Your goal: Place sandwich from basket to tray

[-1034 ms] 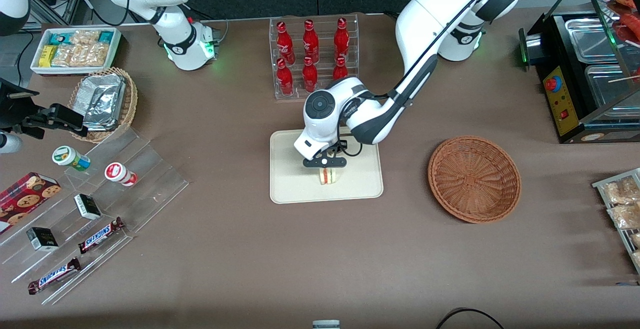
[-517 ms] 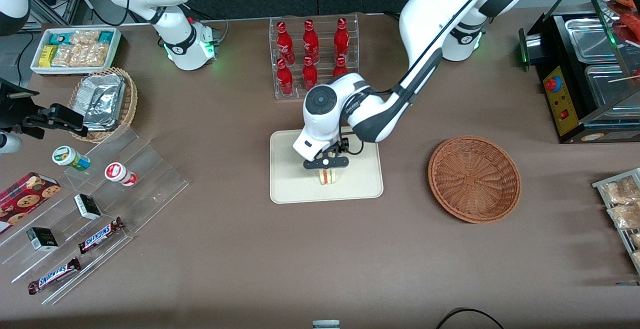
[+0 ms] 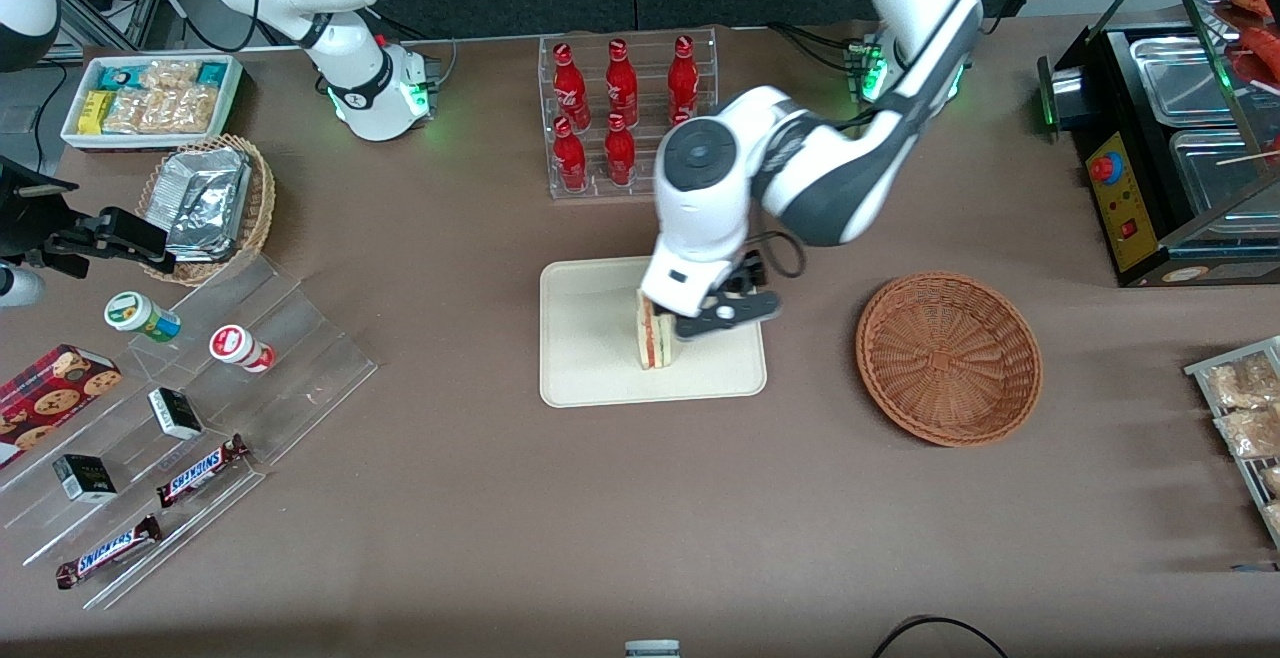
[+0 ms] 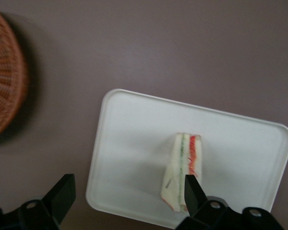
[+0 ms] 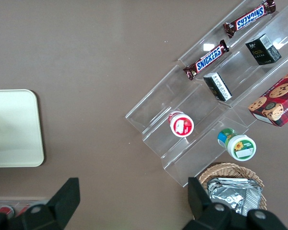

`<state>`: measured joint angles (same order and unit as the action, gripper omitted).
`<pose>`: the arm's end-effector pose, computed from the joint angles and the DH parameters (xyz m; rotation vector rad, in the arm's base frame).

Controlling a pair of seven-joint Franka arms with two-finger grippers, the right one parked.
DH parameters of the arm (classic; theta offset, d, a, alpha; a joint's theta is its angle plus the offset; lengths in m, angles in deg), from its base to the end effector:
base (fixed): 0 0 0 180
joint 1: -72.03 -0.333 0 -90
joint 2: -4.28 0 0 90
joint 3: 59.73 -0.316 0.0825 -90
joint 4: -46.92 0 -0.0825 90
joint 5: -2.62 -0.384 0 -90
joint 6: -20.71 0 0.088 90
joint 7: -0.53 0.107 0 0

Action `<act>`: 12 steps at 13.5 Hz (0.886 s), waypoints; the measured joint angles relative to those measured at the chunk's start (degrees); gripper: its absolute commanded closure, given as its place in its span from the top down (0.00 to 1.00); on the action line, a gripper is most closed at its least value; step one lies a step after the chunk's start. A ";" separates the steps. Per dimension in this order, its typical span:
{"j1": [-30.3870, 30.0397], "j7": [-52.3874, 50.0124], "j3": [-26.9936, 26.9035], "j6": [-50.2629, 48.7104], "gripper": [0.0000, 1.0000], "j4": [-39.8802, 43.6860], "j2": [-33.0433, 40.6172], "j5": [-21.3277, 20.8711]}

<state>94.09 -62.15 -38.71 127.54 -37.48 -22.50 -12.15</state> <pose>0.5372 -0.4219 0.4193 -3.0241 -0.4482 -0.0600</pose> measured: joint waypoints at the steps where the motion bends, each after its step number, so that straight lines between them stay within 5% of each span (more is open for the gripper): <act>1: -1.45 1.04 -0.04 -1.93 1.00 0.01 1.43 0.06; 12: -22.50 39.86 -1.75 -20.17 1.00 0.01 14.05 9.88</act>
<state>71.60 -22.30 -40.46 107.37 -37.47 -8.46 -2.27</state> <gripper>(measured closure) 0.000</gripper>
